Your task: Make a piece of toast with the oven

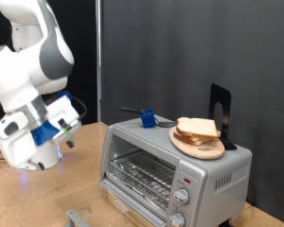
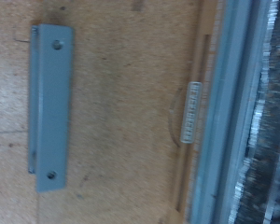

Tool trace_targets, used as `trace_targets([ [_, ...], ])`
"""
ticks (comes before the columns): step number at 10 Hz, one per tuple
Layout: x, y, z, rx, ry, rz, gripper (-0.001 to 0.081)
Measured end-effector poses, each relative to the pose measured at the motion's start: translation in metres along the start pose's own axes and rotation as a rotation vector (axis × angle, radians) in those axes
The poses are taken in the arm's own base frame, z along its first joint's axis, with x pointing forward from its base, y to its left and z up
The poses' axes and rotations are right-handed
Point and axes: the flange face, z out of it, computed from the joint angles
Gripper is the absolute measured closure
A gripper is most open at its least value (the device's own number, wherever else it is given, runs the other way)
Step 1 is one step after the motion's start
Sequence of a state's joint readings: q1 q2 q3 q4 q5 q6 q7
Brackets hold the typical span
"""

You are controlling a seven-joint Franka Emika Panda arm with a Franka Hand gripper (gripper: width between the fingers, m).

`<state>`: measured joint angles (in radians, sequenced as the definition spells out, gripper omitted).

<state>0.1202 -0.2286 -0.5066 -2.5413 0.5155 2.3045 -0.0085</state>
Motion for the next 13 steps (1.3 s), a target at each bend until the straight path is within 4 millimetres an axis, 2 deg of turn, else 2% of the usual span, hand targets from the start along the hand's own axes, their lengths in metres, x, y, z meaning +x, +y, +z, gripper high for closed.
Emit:
trace_targets([
  [3, -0.011, -0.012, -0.038, 0.068, -0.001, 0.018, -0.0002],
  [5, -0.012, -0.017, -0.035, 0.086, -0.014, 0.008, -0.0002],
  [9, -0.034, -0.08, -0.051, 0.162, 0.017, -0.221, -0.0002],
  [12, -0.062, -0.126, -0.064, -0.004, 0.092, -0.499, -0.0002],
  [13, -0.066, -0.131, -0.067, -0.059, 0.103, -0.57, -0.0002],
])
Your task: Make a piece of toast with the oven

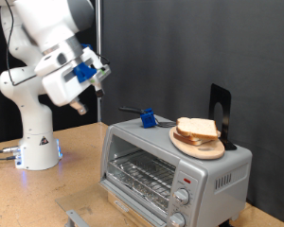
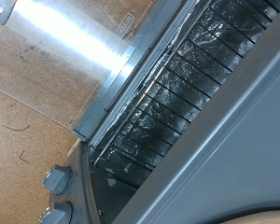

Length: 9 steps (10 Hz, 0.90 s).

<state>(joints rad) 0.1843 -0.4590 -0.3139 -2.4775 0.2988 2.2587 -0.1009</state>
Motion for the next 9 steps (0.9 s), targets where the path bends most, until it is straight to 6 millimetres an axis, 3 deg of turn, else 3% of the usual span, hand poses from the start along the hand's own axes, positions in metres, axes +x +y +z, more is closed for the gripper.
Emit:
trace_targets([
  [3, -0.002, -0.008, 0.004, 0.089, -0.013, 0.013, -0.0002],
  [6, -0.011, -0.059, -0.005, 0.163, 0.004, -0.114, -0.0002],
  [9, -0.024, -0.107, -0.027, 0.125, 0.103, -0.236, -0.0002],
])
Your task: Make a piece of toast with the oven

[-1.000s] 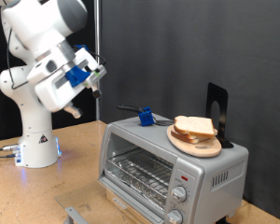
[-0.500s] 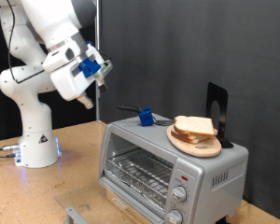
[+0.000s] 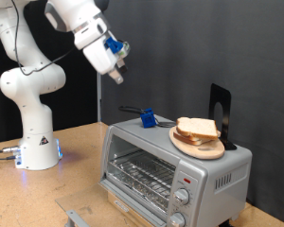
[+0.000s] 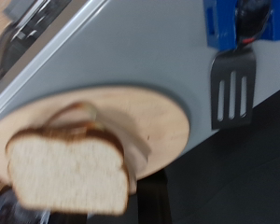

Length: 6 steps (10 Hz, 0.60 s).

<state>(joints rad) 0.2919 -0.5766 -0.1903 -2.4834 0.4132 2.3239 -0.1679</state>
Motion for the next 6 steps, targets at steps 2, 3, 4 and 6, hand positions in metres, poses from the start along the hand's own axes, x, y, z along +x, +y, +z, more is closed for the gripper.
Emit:
trace_targets([
  [2, -0.007, -0.023, -0.01, -0.04, 0.042, -0.03, -0.0002],
  [3, -0.007, -0.022, -0.009, -0.037, 0.038, -0.026, -0.0002],
  [4, -0.009, -0.022, -0.006, -0.033, 0.009, -0.007, -0.0002],
  [6, -0.014, -0.029, 0.003, -0.042, -0.045, 0.054, -0.0002],
])
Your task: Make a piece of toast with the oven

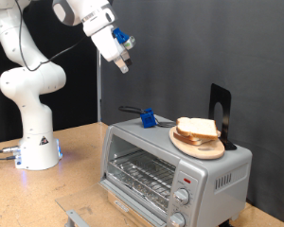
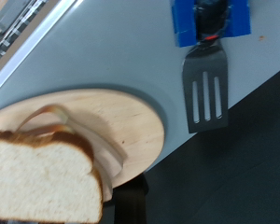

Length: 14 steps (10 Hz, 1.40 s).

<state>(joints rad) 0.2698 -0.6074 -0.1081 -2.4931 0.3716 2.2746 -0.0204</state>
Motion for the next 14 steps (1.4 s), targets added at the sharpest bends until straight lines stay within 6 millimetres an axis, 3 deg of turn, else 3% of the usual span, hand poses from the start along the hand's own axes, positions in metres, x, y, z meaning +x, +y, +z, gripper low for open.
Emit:
trace_targets([
  [5, -0.017, -0.028, 0.026, -0.065, -0.037, -0.032, -0.0002],
  [9, -0.022, -0.029, 0.035, -0.07, -0.052, -0.035, -0.0002],
  [14, -0.041, -0.04, 0.088, -0.139, -0.029, -0.086, -0.0002],
])
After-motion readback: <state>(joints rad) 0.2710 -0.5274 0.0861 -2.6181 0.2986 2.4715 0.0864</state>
